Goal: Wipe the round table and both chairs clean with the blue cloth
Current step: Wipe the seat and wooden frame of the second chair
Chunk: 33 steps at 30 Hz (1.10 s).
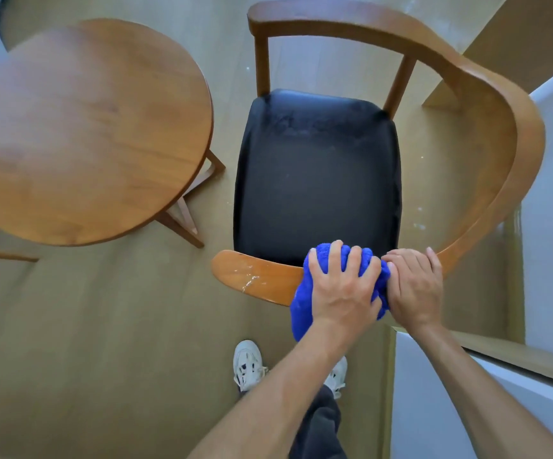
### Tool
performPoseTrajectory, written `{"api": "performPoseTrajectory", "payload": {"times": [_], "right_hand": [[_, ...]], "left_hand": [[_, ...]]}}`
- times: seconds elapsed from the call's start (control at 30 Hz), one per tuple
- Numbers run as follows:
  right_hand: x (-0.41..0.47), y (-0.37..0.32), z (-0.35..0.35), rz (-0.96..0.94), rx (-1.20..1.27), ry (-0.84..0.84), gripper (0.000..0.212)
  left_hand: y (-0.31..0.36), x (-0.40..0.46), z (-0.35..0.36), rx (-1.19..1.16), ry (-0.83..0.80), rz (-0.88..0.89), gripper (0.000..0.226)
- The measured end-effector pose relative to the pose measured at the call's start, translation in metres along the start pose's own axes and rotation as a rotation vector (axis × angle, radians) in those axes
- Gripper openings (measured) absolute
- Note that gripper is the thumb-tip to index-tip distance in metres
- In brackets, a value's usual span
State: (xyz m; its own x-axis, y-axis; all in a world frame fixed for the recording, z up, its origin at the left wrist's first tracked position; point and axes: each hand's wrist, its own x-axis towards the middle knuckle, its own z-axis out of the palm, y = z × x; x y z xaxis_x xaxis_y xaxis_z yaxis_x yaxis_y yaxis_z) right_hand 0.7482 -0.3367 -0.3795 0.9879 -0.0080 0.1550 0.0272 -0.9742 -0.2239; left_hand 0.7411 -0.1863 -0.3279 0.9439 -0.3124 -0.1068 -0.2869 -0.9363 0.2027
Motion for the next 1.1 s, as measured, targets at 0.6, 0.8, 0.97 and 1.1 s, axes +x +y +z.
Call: {"api": "performPoseTrajectory", "payload": {"times": [0.6, 0.8, 0.97, 1.1], "right_hand": [[0.0, -0.003, 0.001, 0.034, 0.003, -0.027, 0.037], [-0.001, 0.003, 0.006, -0.007, -0.04, 0.05, 0.038], [-0.001, 0.001, 0.005, 0.006, -0.03, 0.023, 0.039], [0.0, -0.002, 0.001, 0.03, -0.021, 0.003, 0.039]], "left_hand": [[-0.133, -0.022, -0.013, -0.072, 0.335, -0.165, 0.035], [-0.038, 0.0, 0.002, -0.129, 0.171, 0.111, 0.028], [-0.147, -0.014, -0.015, -0.086, 0.239, -0.072, 0.035], [-0.205, -0.022, -0.026, -0.233, 0.278, -0.451, 0.041]]}}
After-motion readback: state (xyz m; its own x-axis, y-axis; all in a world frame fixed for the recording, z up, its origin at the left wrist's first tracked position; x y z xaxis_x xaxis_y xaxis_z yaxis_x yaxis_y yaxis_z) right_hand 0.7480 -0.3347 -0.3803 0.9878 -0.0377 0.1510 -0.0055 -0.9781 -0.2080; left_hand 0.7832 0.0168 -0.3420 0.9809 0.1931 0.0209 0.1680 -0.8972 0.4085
